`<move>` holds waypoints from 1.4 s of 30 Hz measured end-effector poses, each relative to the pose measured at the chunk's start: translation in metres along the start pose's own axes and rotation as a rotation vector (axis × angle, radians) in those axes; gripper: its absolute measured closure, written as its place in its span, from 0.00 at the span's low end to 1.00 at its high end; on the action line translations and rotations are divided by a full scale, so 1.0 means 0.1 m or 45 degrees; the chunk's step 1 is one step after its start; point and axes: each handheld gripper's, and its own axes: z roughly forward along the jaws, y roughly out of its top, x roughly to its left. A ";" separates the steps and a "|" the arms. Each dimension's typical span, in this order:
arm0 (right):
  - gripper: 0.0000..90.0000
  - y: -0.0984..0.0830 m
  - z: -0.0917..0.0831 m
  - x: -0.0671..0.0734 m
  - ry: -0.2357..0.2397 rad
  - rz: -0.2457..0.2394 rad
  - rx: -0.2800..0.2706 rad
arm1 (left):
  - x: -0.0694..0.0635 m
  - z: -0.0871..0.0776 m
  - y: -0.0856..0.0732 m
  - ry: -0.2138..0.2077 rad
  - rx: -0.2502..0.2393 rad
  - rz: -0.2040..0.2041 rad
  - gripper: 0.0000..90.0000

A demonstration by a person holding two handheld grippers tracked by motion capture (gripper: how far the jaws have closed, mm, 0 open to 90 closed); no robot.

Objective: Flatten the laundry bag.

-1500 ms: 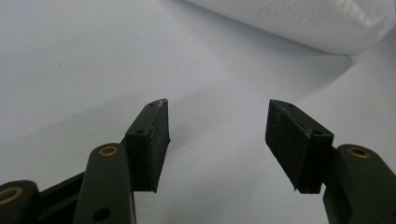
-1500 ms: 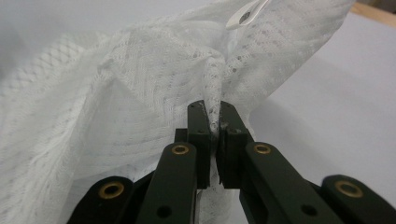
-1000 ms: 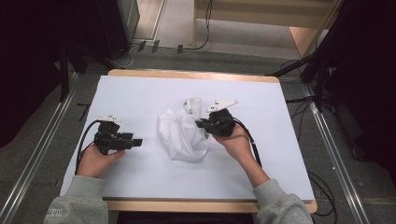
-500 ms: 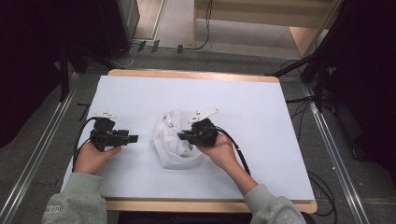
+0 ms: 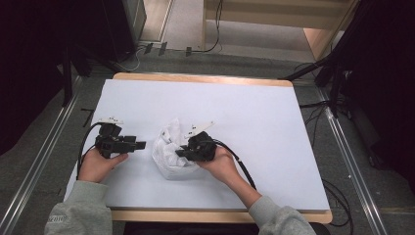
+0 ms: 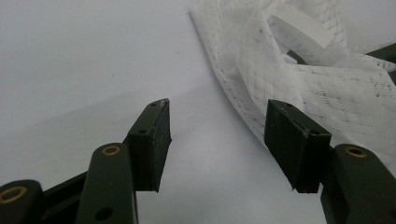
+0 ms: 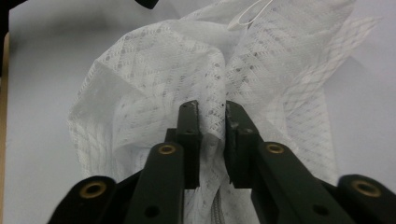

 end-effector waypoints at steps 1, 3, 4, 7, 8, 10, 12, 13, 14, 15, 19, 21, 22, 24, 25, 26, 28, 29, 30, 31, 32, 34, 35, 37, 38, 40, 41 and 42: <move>0.80 0.01 -0.03 -0.01 0.003 0.003 -0.003 | -0.02 -0.01 0.01 -0.003 0.001 0.013 0.47; 0.73 0.02 -0.06 -0.02 0.009 0.010 -0.009 | -0.03 -0.01 0.02 -0.007 -0.004 0.020 0.47; 0.65 0.04 -0.14 -0.04 0.013 0.016 -0.024 | -0.05 -0.01 0.02 -0.012 -0.006 0.026 0.47; 0.56 0.06 -0.30 -0.07 0.002 0.027 -0.064 | -0.10 -0.01 0.05 -0.022 -0.011 0.045 0.47; 0.53 0.06 -0.34 -0.08 0.004 0.032 -0.076 | -0.13 -0.01 0.07 -0.025 -0.014 0.059 0.47; 0.53 0.06 -0.41 -0.10 -0.010 0.040 -0.086 | -0.14 0.00 0.09 -0.028 -0.013 0.068 0.47; 0.53 0.06 -0.51 -0.12 -0.027 0.040 -0.102 | -0.16 0.02 0.10 -0.031 -0.012 0.075 0.47; 0.54 0.03 -0.62 -0.16 -0.042 0.061 -0.107 | -0.17 0.03 0.12 -0.034 -0.009 0.079 0.47; 0.55 0.01 -0.65 -0.18 -0.054 0.066 -0.106 | -0.18 0.06 0.14 -0.038 -0.008 0.088 0.47; 0.55 0.01 -0.65 -0.18 -0.054 0.066 -0.106 | -0.18 0.06 0.14 -0.038 -0.008 0.088 0.47; 0.58 -0.17 -0.72 -0.27 -0.112 0.104 -0.073 | -0.20 0.17 0.24 -0.046 0.005 0.107 0.47; 0.59 -0.20 -0.73 -0.28 -0.122 0.120 -0.057 | -0.20 0.20 0.27 -0.044 0.009 0.111 0.47; 0.59 -0.26 -0.73 -0.31 -0.142 0.136 -0.040 | -0.20 0.24 0.31 -0.041 0.016 0.119 0.47; 0.59 -0.28 -0.73 -0.32 -0.147 0.143 -0.036 | -0.19 0.28 0.35 -0.046 0.015 0.119 0.47; 0.59 -0.35 -0.72 -0.35 -0.161 0.166 -0.017 | -0.17 0.32 0.39 -0.054 0.024 0.114 0.48; 0.59 -0.35 -0.72 -0.35 -0.161 0.166 -0.017 | -0.17 0.32 0.39 -0.054 0.024 0.114 0.48; 0.58 -0.40 -0.70 -0.37 -0.168 0.180 -0.001 | -0.17 0.36 0.43 -0.061 0.019 0.109 0.48; 0.57 -0.44 -0.67 -0.38 -0.171 0.193 0.014 | -0.17 0.41 0.47 -0.065 0.028 0.108 0.48; 0.57 -0.47 -0.66 -0.38 -0.170 0.201 0.024 | -0.17 0.43 0.48 -0.068 0.029 0.109 0.48; 0.57 -0.48 -0.65 -0.37 -0.169 0.208 0.033 | -0.16 0.47 0.50 -0.069 0.036 0.111 0.48; 0.57 -0.48 -0.65 -0.37 -0.169 0.208 0.033 | -0.16 0.47 0.50 -0.069 0.036 0.111 0.49; 0.57 -0.53 -0.62 -0.38 -0.164 0.225 0.046 | -0.17 0.56 0.53 -0.064 0.066 0.120 0.50; 0.57 -0.54 -0.61 -0.38 -0.161 0.232 0.050 | -0.16 0.58 0.54 -0.064 0.070 0.118 0.51; 0.57 -0.56 -0.59 -0.39 -0.156 0.250 0.064 | -0.16 0.61 0.58 -0.094 0.083 0.091 0.58; 0.58 -0.57 -0.58 -0.39 -0.150 0.255 0.065 | -0.16 0.63 0.59 -0.108 0.082 0.093 0.66; 0.60 -0.59 -0.55 -0.40 -0.134 0.275 0.072 | -0.18 0.66 0.62 -0.098 0.086 0.106 0.75; 0.63 -0.59 -0.54 -0.41 -0.129 0.285 0.081 | -0.19 0.67 0.62 -0.098 0.093 0.114 0.80; 0.66 -0.60 -0.52 -0.40 -0.116 0.292 0.093 | -0.19 0.69 0.62 -0.100 0.096 0.111 0.85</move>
